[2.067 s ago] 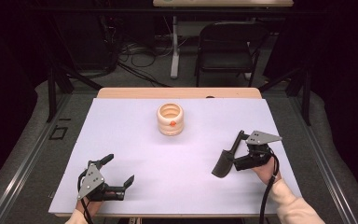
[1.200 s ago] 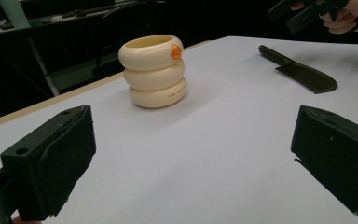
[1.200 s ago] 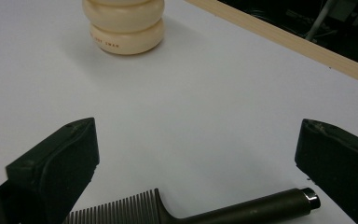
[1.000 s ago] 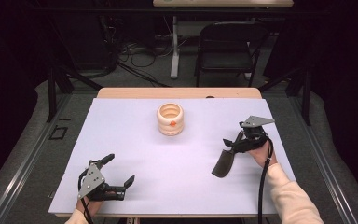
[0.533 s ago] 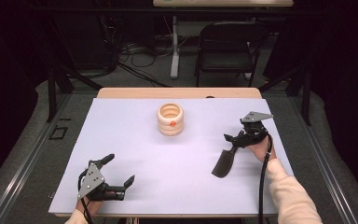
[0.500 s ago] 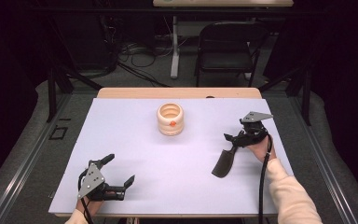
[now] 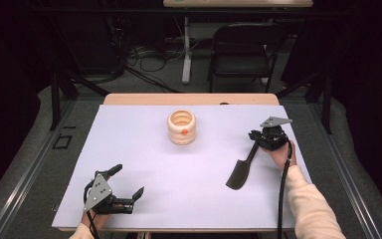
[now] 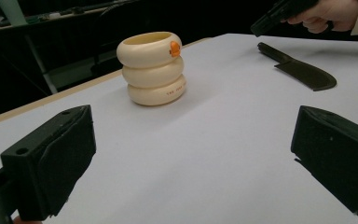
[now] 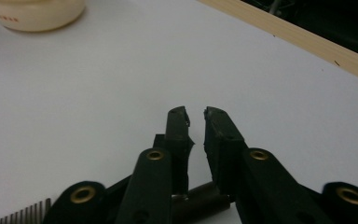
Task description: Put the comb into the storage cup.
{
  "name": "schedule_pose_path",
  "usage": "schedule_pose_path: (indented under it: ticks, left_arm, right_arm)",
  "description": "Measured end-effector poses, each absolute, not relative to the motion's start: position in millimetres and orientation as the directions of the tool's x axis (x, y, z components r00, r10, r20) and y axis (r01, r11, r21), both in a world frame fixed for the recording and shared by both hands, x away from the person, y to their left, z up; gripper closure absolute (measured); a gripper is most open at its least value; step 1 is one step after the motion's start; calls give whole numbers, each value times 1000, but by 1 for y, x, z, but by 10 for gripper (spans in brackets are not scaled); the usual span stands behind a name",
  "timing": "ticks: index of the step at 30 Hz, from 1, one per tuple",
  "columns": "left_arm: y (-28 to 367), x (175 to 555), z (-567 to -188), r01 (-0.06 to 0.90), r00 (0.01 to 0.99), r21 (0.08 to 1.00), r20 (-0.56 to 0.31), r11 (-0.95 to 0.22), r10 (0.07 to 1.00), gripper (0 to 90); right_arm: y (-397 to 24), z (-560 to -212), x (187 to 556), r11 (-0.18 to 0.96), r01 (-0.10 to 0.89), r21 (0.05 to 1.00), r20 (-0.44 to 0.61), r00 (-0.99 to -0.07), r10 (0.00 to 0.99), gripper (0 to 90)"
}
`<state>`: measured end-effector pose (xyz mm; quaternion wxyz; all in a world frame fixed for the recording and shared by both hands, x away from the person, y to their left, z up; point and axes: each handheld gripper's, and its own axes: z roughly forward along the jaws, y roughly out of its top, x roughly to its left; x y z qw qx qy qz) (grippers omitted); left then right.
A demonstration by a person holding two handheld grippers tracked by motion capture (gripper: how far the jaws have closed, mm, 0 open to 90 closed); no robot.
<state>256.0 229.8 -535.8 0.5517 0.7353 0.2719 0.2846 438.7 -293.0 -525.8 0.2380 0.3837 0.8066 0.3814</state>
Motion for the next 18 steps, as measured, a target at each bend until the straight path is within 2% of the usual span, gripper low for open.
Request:
schedule_pose_path:
  ticks: [3,18]
  left_arm:
    - [229,256,-536,88,691,965,118,-245,714,0]
    - [229,255,-536,88,692,964,122,-251,711,0]
  right_arm:
    - [-295,-528,442,428,453,782,-107,-578,809,900]
    - [-292,-541,451,516,494,700,-186,-571,800,900]
